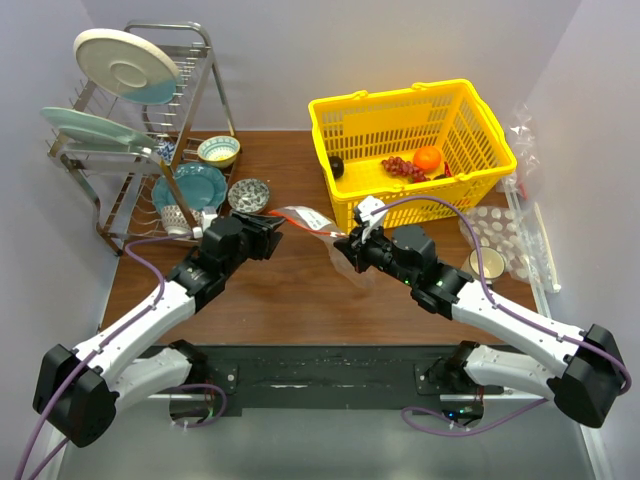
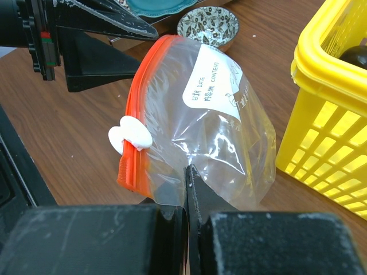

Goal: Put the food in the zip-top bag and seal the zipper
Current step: Open the zipper of the food storage bag.

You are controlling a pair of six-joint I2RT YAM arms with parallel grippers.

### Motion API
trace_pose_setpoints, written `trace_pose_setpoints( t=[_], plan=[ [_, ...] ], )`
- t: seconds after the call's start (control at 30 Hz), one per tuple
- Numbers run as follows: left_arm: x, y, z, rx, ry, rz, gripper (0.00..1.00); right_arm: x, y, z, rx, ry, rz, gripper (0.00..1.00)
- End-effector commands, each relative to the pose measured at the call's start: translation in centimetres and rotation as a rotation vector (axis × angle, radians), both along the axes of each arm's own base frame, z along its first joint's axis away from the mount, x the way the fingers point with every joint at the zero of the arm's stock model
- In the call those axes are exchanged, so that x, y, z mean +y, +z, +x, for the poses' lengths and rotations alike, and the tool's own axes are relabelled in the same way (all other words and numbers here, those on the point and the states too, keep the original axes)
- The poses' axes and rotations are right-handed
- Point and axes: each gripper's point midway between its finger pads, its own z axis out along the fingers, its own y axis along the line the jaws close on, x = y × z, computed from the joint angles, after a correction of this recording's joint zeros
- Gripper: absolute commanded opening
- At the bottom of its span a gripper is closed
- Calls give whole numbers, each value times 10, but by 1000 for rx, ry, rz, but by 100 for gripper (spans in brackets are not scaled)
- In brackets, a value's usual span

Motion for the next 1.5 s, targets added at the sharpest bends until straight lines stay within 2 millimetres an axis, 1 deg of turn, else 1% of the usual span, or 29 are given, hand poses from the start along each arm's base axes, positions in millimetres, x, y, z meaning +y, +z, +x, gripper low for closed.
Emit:
trace_pose_setpoints(
  t=[0.0, 0.13, 0.3, 0.53, 0.57, 0.73, 0.97, 1.1, 1.17, 1.27, 1.3, 1.33, 1.37, 1.4, 1.47],
  plan=[
    [-1, 28, 11, -64, 25, -47, 49, 1, 12, 0, -38, 5, 23, 0],
    [-4, 22, 12, -50, 15, -42, 49, 3, 11, 0, -35, 10, 24, 0],
    [-8, 19, 14, -44, -1, -49, 49, 4, 11, -1, -32, 18, 25, 0],
    [-8, 13, 18, -36, 9, -36, 49, 5, 11, -4, -30, 33, 28, 0],
    [-9, 21, 20, -64, 10, -51, 49, 5, 11, -5, -31, 37, 30, 0],
    [-13, 21, 25, -67, 4, -50, 52, 7, 7, -9, -23, 64, 27, 0],
    [-17, 26, 31, -84, 5, -62, 51, 11, 6, -14, -14, 95, 37, 0],
    [-19, 28, 35, -89, 5, -61, 49, 12, 9, -15, -19, 104, 41, 0],
    [-21, 30, 36, -98, -4, -61, 47, 12, 9, -15, -22, 106, 41, 0],
    [-24, 27, 38, -93, -14, -61, 41, 14, 11, -15, -24, 114, 45, 0],
    [-26, 24, 39, -87, -17, -59, 36, 14, 12, -16, -24, 118, 49, 0],
    [-27, 25, 39, -92, -21, -65, 33, 15, 12, -16, -23, 120, 48, 0],
    [-28, 24, 40, -92, -22, -65, 24, 15, 12, -16, -24, 121, 49, 0],
    [-28, 23, 41, -95, -24, -62, 20, 15, 12, -17, -24, 126, 47, 0],
    [-29, 28, 44, -120, -27, -53, 11, 15, 12, -17, -22, 126, 47, 0]
  ],
)
